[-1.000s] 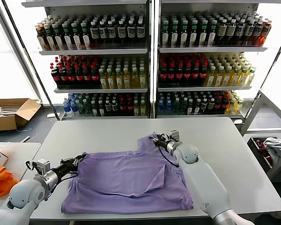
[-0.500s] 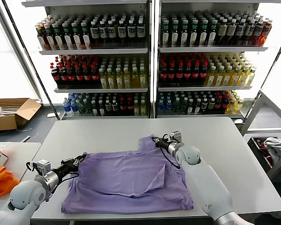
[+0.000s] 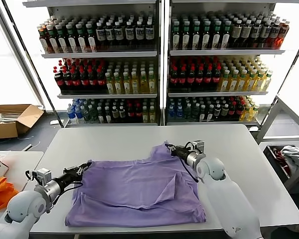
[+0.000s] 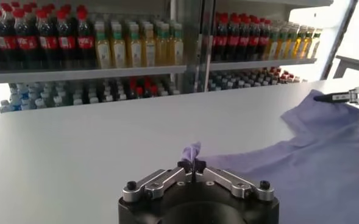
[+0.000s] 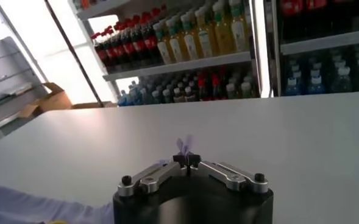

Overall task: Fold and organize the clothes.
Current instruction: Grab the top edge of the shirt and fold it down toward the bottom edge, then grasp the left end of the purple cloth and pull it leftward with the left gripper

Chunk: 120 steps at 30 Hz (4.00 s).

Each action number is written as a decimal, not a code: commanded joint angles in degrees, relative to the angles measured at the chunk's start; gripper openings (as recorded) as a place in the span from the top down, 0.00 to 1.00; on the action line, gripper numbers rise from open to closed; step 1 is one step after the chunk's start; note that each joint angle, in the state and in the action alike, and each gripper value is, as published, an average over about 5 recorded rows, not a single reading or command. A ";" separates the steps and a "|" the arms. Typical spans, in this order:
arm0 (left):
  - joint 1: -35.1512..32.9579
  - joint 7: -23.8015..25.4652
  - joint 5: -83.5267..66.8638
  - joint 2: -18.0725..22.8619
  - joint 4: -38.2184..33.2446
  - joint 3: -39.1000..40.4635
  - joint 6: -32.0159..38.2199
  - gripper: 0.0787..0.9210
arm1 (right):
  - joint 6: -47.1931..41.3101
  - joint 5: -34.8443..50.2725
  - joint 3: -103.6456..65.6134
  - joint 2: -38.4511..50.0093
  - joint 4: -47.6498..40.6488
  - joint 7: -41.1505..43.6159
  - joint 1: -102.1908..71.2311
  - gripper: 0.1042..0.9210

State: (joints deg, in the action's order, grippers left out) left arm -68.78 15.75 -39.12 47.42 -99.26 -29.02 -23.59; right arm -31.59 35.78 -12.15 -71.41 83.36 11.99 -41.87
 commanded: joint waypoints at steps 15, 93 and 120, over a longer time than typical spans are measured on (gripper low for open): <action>-11.91 1.93 8.80 2.17 -15.97 -8.74 -0.85 0.99 | 0.14 3.14 -11.62 4.68 36.30 -1.13 -27.75 1.00; -30.01 -40.74 16.17 25.72 -22.27 -3.29 2.49 0.12 | 22.05 -8.38 -16.64 12.95 38.25 -4.02 -43.56 0.12; -30.77 -30.97 19.00 29.66 -17.88 -2.46 9.24 0.83 | 22.65 -8.82 -15.81 12.13 39.09 -4.27 -43.63 0.12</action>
State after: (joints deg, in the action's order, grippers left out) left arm -99.62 -17.25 -20.48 76.29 -118.40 -31.85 -15.88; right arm -9.16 26.99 -27.92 -59.02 122.25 7.77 -85.39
